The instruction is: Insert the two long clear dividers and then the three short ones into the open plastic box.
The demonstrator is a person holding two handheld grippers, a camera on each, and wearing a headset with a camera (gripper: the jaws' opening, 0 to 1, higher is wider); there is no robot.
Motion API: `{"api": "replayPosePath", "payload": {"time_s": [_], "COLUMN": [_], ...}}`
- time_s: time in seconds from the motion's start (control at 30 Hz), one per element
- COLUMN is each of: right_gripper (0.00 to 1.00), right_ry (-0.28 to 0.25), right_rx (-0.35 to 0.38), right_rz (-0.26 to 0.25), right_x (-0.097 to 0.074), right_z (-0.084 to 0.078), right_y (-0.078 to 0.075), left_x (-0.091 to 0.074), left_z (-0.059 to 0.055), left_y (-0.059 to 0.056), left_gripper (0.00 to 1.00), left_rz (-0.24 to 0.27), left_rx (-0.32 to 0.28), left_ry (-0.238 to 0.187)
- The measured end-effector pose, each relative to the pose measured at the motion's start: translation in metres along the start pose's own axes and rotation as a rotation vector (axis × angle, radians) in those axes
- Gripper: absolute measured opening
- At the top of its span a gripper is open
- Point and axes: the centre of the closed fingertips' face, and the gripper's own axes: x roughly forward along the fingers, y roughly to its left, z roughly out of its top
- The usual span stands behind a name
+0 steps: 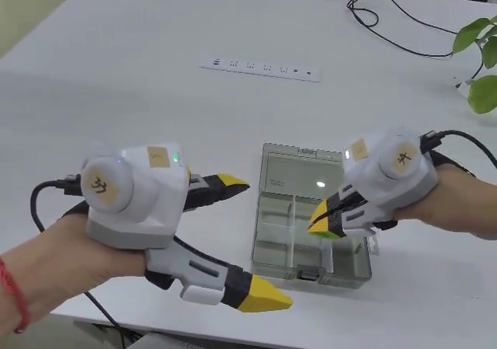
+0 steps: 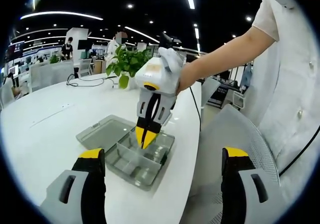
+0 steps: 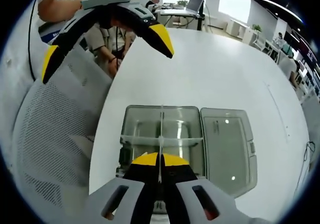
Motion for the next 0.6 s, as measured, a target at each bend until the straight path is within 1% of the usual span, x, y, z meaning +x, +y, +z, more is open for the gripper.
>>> {"api": "replayPosePath", "payload": {"time_s": [0.2,0.4,0.6], "right_gripper": [0.03,0.03,0.03], "right_ry": [0.041,0.055,0.057], "right_rx": [-0.011,-0.022,-0.019], "right_rz": [0.005,0.008,0.008], "right_x": [0.007,0.0076,0.007], "right_z": [-0.0043,-0.0051,-0.0052], "right_y": [0.001,0.0024,0.0025], "left_x": [-0.0006,-0.0014,-0.0003], "left_z": [-0.0011,-0.0036,-0.0072], "left_y": [0.0006,0.0016,0.0022], "left_gripper": [1.0,1.0,1.0], "left_rz": [0.001,0.004,0.005], "left_rx": [-0.003,-0.005,-0.012], "left_ry": [0.001,0.004,0.01]}}
